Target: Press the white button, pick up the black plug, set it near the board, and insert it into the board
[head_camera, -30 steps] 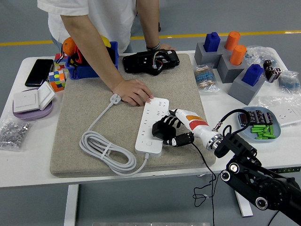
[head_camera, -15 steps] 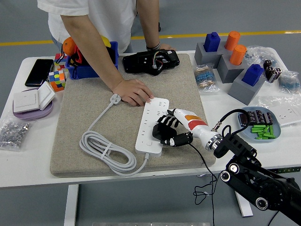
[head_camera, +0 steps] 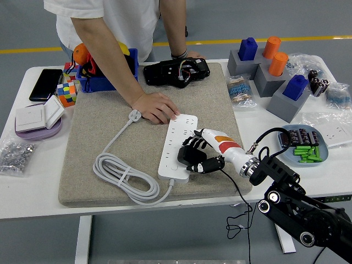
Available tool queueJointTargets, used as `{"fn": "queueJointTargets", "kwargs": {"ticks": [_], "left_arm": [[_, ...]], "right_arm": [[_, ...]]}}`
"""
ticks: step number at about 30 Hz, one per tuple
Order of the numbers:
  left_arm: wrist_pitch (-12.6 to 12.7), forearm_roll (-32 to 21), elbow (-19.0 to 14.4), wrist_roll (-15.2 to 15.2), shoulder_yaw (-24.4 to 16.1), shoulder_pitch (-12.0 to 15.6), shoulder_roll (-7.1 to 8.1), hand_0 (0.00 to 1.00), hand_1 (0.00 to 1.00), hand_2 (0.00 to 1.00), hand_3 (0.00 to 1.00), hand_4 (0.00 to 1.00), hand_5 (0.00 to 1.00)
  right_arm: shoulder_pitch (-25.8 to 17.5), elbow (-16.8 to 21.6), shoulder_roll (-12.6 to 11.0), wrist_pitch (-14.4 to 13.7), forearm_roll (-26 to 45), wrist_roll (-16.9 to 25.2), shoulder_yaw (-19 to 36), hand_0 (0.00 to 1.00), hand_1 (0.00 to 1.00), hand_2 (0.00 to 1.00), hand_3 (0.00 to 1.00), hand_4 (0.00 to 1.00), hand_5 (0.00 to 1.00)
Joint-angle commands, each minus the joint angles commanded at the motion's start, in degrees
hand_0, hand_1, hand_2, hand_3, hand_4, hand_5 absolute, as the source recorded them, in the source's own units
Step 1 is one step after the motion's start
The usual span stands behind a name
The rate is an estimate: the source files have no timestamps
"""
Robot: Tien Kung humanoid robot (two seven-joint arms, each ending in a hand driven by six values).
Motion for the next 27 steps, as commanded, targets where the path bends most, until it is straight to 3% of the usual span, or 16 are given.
{"fn": "queueJointTargets", "kwargs": {"ticks": [1,11,12,13,18,19,24,25,27], "left_arm": [[0.0,0.1,0.0,0.0,-0.1,0.0,-0.01,0.464,0.497,0.525,0.568,0.609,0.247],[0.0,-0.3,0.0,-0.1,0.3,-0.2,-0.04,0.463,0.496,0.524,0.568,0.609,0.247],[0.0,-0.3,0.0,-0.1,0.4,-0.2,-0.05,0.463,0.496,0.524,0.568,0.609,0.247],[0.0,-0.3,0.0,-0.1,0.3,-0.1,-0.07,0.463,0.496,0.524,0.568,0.609,0.247],[-0.1,0.2,0.0,0.1,-0.2,0.1,-0.1,0.463,0.496,0.524,0.568,0.609,0.247],[-0.1,0.3,0.0,0.1,-0.2,0.1,-0.09,0.464,0.497,0.523,0.568,0.609,0.246],[-0.1,0.3,0.0,0.1,-0.1,0.2,-0.03,0.464,0.497,0.523,0.568,0.609,0.246],[-0.1,0.2,0.0,0.1,0.0,0.3,-0.03,0.463,0.496,0.522,0.568,0.609,0.245],[-0.1,-0.1,0.0,0.0,0.2,0.3,-0.05,0.463,0.496,0.522,0.568,0.609,0.245]], "right_arm": [[0.0,0.5,0.0,0.0,0.0,0.0,0.0,0.544,0.643,0.639,0.709,0.998,0.267],[-0.4,3.2,-0.2,-0.3,0.6,0.6,0.9,0.59,0.68,0.678,0.726,0.998,0.306],[-0.7,3.6,-0.3,-0.3,1.1,1.1,1.1,0.59,0.68,0.678,0.726,0.998,0.306],[-1.0,4.0,-0.4,-0.4,1.7,1.7,1.4,0.751,0.766,0.746,0.759,0.998,0.413],[-3.3,6.7,-1.3,-0.1,4.5,6.1,3.8,0.751,0.766,0.746,0.759,0.998,0.413],[-3.8,7.3,-1.5,0.1,5.0,6.8,4.3,0.856,0.825,0.78,0.779,0.998,0.502],[-6.9,11.3,-3.4,0.9,7.3,10.2,6.6,0.856,0.825,0.78,0.779,0.998,0.502],[-7.5,11.9,-3.7,0.9,7.6,10.7,6.9,0.894,0.844,0.792,0.764,0.998,0.622],[-8.8,13.0,-4.5,1.1,8.1,11.9,7.2,0.894,0.844,0.792,0.764,0.998,0.622]]}}
